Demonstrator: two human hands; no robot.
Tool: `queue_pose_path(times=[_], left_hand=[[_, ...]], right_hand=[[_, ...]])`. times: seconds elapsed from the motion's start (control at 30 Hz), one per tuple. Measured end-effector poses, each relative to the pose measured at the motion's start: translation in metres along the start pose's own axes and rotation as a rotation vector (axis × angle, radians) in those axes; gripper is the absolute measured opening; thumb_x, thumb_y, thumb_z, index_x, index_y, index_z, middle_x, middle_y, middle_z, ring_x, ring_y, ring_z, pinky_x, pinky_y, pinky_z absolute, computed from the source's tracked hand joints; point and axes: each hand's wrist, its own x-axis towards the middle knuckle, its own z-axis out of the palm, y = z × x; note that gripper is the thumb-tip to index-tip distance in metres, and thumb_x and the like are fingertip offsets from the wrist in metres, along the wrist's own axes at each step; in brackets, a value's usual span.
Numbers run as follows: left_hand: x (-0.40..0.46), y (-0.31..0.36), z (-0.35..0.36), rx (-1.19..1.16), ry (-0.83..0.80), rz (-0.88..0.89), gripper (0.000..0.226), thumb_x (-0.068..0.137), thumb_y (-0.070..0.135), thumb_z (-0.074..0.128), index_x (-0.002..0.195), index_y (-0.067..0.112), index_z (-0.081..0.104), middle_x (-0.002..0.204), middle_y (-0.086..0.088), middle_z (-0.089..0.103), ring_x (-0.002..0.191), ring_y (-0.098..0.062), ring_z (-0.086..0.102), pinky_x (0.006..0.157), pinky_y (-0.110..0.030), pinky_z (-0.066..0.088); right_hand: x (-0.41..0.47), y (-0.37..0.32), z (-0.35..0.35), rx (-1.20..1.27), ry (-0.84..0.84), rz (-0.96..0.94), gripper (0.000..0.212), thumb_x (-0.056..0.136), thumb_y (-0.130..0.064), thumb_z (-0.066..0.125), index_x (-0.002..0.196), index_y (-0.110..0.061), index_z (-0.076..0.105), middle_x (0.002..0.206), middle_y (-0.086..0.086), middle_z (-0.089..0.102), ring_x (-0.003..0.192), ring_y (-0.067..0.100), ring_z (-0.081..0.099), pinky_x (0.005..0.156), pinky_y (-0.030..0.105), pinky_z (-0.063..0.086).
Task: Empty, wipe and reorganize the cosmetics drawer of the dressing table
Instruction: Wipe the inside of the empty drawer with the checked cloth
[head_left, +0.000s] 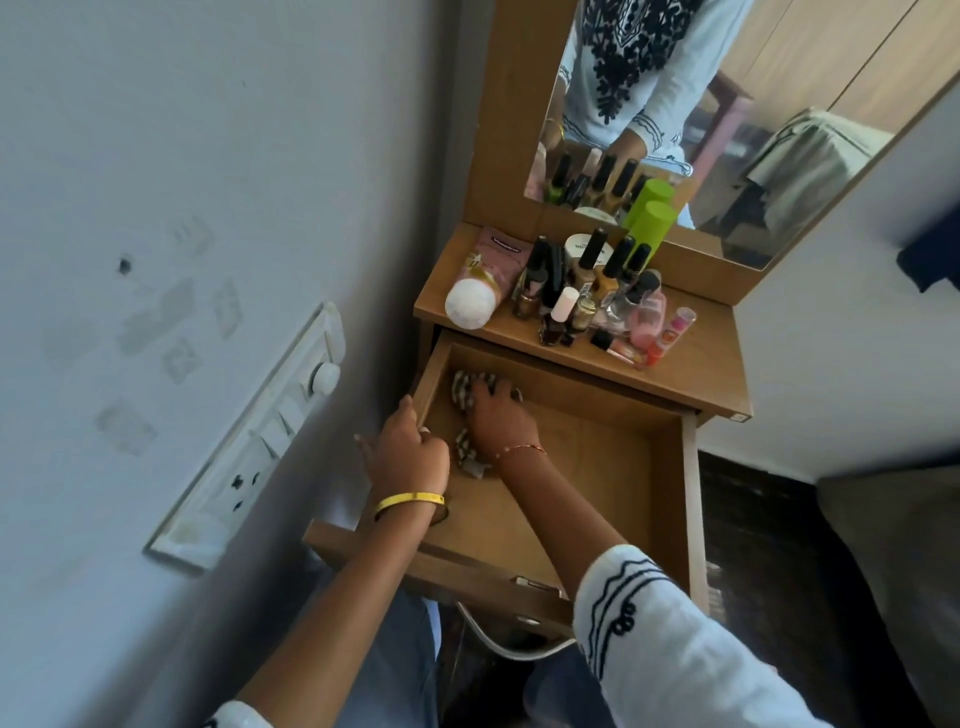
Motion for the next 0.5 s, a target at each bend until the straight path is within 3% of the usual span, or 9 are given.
queue_pose_path(times=[0.13,0.33,0.43,0.5], left_hand=[[0.0,0.0,0.0,0.014,0.001,0.002,0.055,0.092,0.003,0.034,0.145,0.015,0.025,0.143,-0.014,0.043,0.143,-0.034,0.012,0.117,-0.051,0.012],[0.001,-0.001,0.001,0.059,-0.003,0.021,0.056,0.091,0.004,0.035,0.145,0.014,0.024,0.145,-0.012,0.04,0.142,-0.037,0.013,0.116,-0.053,0.016],[0.003,-0.004,0.002,0.088,0.012,0.039,0.056,0.091,0.005,0.036,0.145,0.014,0.025,0.145,-0.013,0.04,0.138,-0.038,0.026,0.117,-0.051,0.016],[0.003,-0.005,0.003,0.083,0.006,0.052,0.057,0.089,0.006,0.036,0.145,0.015,0.025,0.144,-0.013,0.041,0.128,-0.038,0.042,0.113,-0.051,0.025]], right_hand=[[-0.001,0.006,0.004,-0.031,0.006,0.04,0.043,0.098,-0.017,0.028,0.141,-0.013,0.026,0.139,0.023,0.031,0.115,0.043,0.049,0.086,0.051,0.049],[-0.029,0.065,0.0,-0.048,0.063,0.327,0.043,0.098,-0.018,0.031,0.14,-0.015,0.026,0.134,0.022,0.035,0.112,0.04,0.052,0.085,0.047,0.049],[-0.05,0.1,-0.006,-0.089,0.062,0.467,0.046,0.098,-0.017,0.036,0.141,-0.013,0.023,0.138,0.023,0.035,0.114,0.037,0.053,0.087,0.043,0.049],[-0.061,0.112,-0.011,-0.095,0.018,0.5,0.049,0.098,-0.016,0.036,0.143,-0.012,0.019,0.143,0.022,0.033,0.116,0.035,0.053,0.09,0.042,0.048]])
